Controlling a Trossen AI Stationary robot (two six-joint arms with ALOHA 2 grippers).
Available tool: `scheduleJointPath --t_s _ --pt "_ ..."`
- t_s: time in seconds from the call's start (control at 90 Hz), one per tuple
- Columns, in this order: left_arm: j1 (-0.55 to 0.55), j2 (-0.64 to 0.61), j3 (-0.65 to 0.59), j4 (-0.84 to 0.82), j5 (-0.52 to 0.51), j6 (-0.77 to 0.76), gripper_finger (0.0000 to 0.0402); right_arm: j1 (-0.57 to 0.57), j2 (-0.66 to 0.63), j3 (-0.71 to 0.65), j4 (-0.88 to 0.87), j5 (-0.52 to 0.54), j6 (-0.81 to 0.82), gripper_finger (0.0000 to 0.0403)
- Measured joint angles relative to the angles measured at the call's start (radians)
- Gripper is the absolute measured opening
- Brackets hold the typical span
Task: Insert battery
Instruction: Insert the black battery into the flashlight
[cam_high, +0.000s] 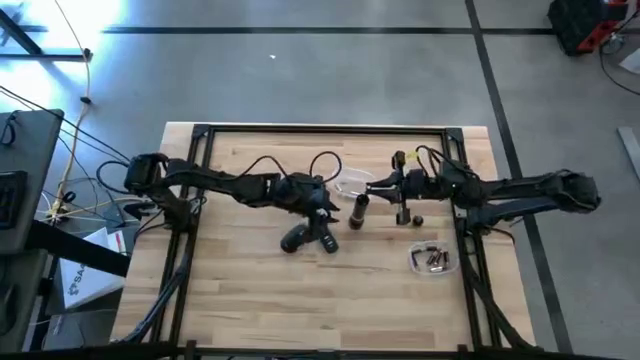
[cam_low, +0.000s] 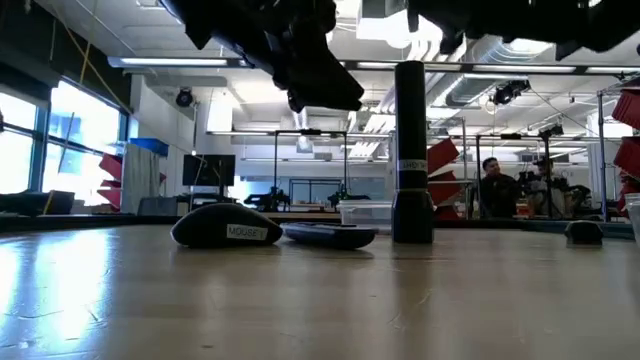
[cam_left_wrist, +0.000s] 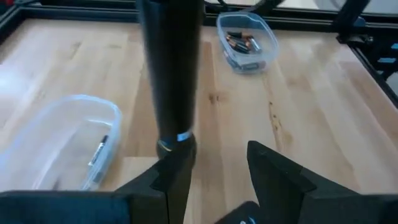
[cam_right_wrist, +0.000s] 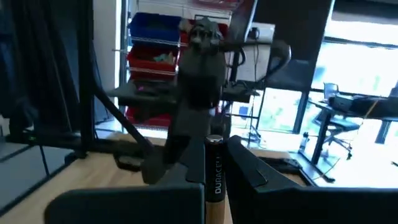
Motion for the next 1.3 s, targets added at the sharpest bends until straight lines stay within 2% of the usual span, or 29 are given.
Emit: scheduleJointPath --t_s 0.133,0.6,1.3 --pt "0.008 0.000 0.000 0.018 0.000 0.006 0.0136 -0.011 0.013 -0.044 0.087 -0.002 0.036 0.0000" --pt "0.029 0.000 0.000 0.051 -0.003 0.042 0.0136 0.004 0.136 -0.049 0.190 -0.003 0.089 0.0000" --pt "0.029 0.000 0.000 0.020 -0.002 0.035 0.0136 0.018 0.105 -0.049 0.113 0.013 0.076 0.0000"
